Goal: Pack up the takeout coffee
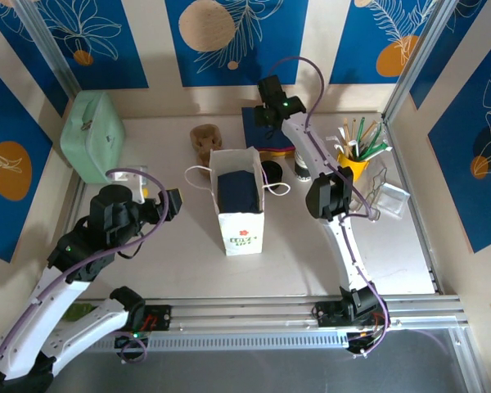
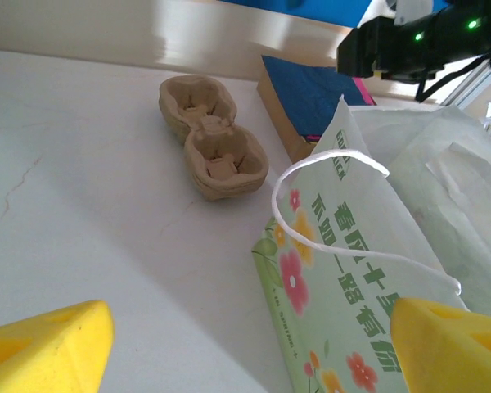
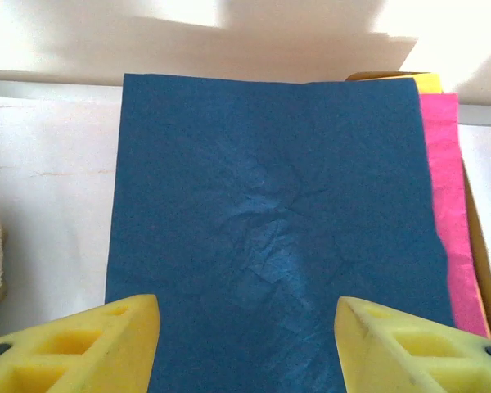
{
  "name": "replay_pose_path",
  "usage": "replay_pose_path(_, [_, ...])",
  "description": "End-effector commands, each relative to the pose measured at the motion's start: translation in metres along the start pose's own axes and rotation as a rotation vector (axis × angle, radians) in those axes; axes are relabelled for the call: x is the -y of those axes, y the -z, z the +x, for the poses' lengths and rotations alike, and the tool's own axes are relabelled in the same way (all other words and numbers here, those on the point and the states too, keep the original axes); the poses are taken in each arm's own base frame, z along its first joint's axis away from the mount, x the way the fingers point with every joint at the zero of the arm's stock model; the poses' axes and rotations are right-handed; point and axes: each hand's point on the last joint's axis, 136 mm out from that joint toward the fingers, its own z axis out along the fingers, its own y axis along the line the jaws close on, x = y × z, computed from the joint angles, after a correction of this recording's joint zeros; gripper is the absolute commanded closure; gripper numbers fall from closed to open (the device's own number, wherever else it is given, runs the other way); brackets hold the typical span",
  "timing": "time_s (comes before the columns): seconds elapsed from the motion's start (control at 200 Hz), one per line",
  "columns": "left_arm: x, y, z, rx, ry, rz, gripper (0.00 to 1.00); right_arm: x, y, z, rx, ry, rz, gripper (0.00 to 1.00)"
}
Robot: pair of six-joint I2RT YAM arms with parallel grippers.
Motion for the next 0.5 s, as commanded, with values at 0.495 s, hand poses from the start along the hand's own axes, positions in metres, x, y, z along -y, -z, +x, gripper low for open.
replay_pose_path(0.495, [-0.001,0.009,-0.012,0.029,-0.007,-0.006,0.13,0.003,-0.050,0.018,-0.017,-0.016,0.023,0.38])
